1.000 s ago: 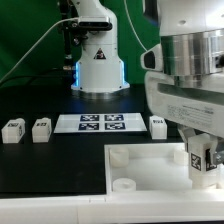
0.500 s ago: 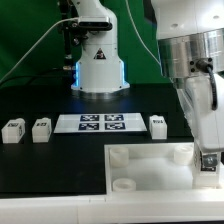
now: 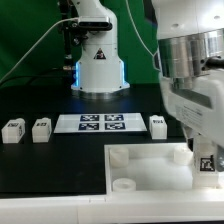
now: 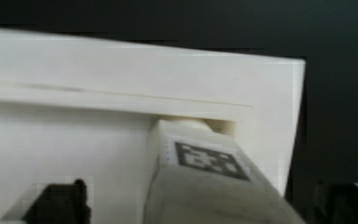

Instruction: Assemble one leg

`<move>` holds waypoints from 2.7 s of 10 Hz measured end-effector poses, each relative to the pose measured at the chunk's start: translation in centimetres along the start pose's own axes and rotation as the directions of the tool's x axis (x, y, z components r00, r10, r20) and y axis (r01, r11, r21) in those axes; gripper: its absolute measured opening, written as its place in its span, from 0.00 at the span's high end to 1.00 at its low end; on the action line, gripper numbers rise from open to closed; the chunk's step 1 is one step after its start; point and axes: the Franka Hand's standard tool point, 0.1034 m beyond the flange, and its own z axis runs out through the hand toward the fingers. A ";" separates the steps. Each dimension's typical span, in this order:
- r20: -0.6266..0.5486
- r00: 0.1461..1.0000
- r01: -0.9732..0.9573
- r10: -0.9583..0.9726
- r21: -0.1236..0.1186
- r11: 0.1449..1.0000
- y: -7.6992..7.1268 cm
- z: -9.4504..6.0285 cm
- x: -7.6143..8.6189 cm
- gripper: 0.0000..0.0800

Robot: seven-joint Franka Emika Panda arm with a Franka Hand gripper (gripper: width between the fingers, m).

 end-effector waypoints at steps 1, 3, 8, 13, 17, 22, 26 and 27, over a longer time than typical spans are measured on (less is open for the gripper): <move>-0.009 0.990 0.144 -0.144 -0.007 0.990 0.0 0.0 -0.2 0.20; -0.009 0.943 0.333 -0.333 -0.009 0.943 0.0 0.0 0.0 0.19; -0.019 0.699 0.712 -0.715 -0.078 0.698 -0.3 -0.2 -0.2 0.19; -0.031 0.914 0.403 -0.405 -0.056 0.913 -0.2 -0.1 -0.4 0.63; -0.013 0.986 -0.168 0.168 -0.004 0.986 -0.2 0.1 -0.6 0.63; 0.008 0.967 -0.255 0.254 0.043 0.966 -0.1 0.2 -0.7 0.51; -0.044 0.915 0.402 -0.401 0.004 0.916 -0.3 -0.1 -0.5 0.19; -0.050 0.865 0.499 -0.499 -0.006 0.867 -0.4 -0.1 -0.4 0.19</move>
Offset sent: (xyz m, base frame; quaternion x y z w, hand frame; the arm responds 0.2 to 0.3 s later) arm 0.0000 0.0000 0.0000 0.0000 0.0000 -0.1790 0.9838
